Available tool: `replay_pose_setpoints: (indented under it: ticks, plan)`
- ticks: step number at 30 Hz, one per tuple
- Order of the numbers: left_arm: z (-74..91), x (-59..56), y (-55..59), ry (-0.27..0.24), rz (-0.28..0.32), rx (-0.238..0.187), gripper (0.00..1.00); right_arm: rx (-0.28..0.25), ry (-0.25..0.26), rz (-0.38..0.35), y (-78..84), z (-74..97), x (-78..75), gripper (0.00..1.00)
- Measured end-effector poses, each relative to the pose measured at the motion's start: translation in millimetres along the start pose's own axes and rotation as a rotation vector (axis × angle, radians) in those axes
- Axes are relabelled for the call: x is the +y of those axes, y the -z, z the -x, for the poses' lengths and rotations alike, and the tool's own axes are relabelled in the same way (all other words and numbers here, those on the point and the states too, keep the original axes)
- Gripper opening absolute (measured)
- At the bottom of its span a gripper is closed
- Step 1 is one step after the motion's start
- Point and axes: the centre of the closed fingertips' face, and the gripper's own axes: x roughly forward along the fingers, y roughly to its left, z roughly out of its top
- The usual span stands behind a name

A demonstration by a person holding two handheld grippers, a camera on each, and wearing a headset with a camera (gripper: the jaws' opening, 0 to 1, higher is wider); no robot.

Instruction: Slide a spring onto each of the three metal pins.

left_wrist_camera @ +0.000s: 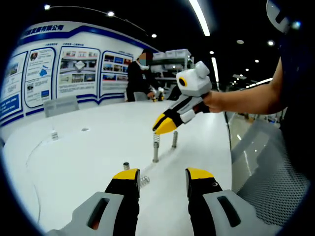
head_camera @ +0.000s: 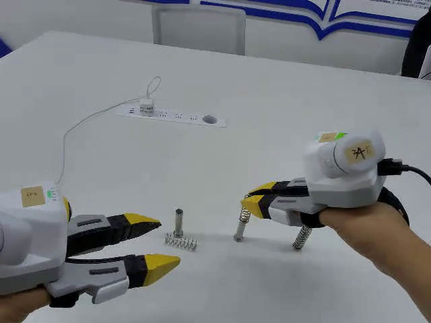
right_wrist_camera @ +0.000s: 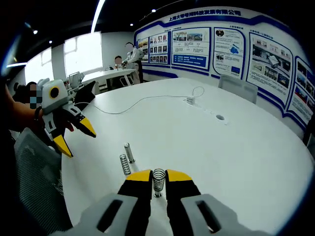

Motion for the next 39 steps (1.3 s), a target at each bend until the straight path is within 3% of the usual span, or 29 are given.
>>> replay_pose_setpoints:
  ticks: [22, 39]
  plan:
    - [0.9, 0.4, 0.7, -0.005, 0.001, 0.001, 0.38, 0.062, 0.015, -0.009, 35.2, -22.9, 2.8, 0.12]
    - [2.5, 0.6, 1.7, -0.010, 0.003, -0.004, 0.38, 0.089, 0.021, -0.009, 45.9, -15.7, 3.8, 0.17]
